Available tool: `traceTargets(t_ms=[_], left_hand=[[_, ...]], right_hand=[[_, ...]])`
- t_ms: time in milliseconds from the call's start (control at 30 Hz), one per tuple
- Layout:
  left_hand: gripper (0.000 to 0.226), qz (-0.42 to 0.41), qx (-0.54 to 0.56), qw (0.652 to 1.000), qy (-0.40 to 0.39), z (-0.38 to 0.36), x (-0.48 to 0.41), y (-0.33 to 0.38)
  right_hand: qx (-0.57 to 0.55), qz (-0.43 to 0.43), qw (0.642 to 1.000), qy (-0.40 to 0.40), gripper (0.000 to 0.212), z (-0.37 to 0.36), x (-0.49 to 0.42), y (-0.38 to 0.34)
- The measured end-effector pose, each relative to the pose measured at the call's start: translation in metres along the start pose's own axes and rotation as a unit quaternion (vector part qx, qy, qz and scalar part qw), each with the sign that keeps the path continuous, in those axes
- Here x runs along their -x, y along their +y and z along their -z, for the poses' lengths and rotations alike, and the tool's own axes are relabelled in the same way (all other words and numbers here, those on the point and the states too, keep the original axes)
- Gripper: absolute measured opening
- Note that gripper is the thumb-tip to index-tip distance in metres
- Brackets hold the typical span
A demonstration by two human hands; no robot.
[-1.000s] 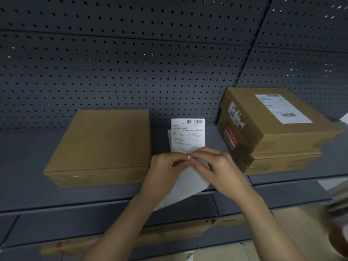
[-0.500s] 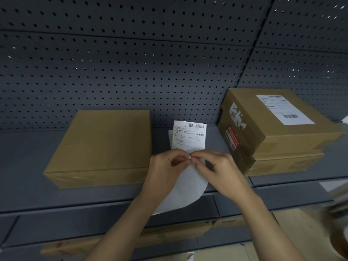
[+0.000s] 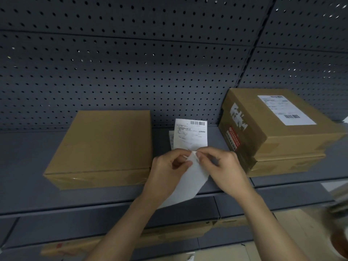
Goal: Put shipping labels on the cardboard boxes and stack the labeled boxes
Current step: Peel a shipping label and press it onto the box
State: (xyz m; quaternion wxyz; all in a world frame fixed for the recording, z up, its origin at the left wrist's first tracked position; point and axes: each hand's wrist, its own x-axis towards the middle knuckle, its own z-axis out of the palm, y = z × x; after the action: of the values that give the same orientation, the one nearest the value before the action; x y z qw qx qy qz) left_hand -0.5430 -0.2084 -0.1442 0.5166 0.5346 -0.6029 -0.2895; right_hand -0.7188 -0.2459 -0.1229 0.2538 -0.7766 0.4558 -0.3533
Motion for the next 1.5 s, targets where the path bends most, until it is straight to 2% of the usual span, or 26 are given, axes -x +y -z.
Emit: traceTargets(t_ms=[133,333,467,767,967,1200,1500], left_hand=[[0.039,0.000,-0.029,1.000,0.010,0.003,0.002,-0.002],[0.056,-0.067,-0.164,0.982,-0.071,0.008,0.005,-0.010],[0.058,-0.035,-0.211,0.971,-0.105,0.006,0.007,-0.012],[0.055,0.071,-0.225,0.964,-0.122,0.006,0.010,-0.023],[0.052,0.134,-0.199,0.960,-0.147,0.007,0.012,-0.032],[0.053,0.181,-0.180,0.942,-0.218,0.010,0.016,-0.031],[0.060,0.219,-0.152,0.919,-0.290,0.017,0.033,-0.016]], right_hand=[[-0.040,-0.072,0.995,0.060,0.014,0.004,-0.010,0.001],[-0.075,-0.122,0.983,0.113,0.017,0.012,-0.036,0.002],[-0.067,-0.138,0.979,0.134,0.016,0.018,-0.055,-0.003],[-0.026,-0.150,0.968,0.198,0.017,0.032,-0.087,-0.018],[-0.016,-0.135,0.968,0.210,0.019,0.042,-0.099,-0.027],[-0.001,-0.099,0.961,0.260,0.024,0.066,-0.106,-0.027],[-0.062,-0.044,0.948,0.311,0.016,0.070,-0.106,-0.040]])
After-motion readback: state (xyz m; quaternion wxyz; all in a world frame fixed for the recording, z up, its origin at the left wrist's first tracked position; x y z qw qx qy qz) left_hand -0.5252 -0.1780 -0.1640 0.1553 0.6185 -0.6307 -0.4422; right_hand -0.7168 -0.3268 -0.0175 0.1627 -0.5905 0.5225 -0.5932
